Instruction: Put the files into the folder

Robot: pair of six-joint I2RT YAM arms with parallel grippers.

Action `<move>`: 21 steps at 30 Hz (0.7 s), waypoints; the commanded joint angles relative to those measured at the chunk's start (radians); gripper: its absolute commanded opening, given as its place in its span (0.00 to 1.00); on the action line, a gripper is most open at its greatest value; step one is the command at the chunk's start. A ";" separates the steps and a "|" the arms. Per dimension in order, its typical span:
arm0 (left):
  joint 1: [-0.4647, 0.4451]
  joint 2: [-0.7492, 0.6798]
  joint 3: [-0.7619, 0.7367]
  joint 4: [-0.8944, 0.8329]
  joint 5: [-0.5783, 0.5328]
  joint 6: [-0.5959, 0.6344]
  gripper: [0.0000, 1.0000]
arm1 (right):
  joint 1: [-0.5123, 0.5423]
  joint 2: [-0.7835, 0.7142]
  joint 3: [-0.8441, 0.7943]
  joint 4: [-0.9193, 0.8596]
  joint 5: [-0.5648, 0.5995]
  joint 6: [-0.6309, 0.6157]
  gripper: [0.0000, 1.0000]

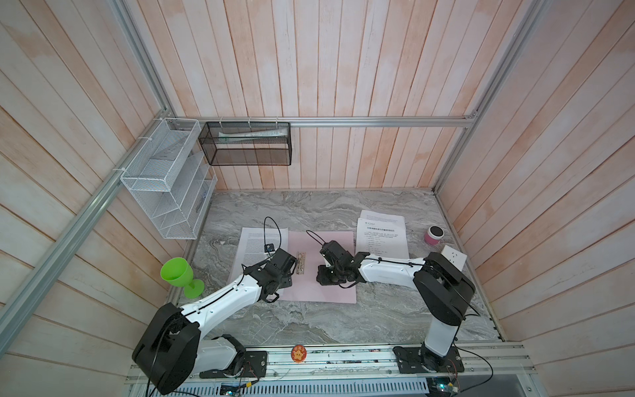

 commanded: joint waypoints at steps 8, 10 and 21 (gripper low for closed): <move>-0.072 0.118 0.064 -0.036 -0.046 0.004 0.78 | -0.043 -0.008 -0.030 -0.003 -0.011 -0.045 0.28; -0.082 0.140 0.065 -0.041 -0.056 -0.005 0.78 | -0.043 0.000 -0.030 0.001 -0.022 -0.044 0.28; -0.127 0.204 0.053 -0.080 -0.105 -0.043 0.78 | -0.046 0.016 -0.033 0.023 -0.057 -0.035 0.27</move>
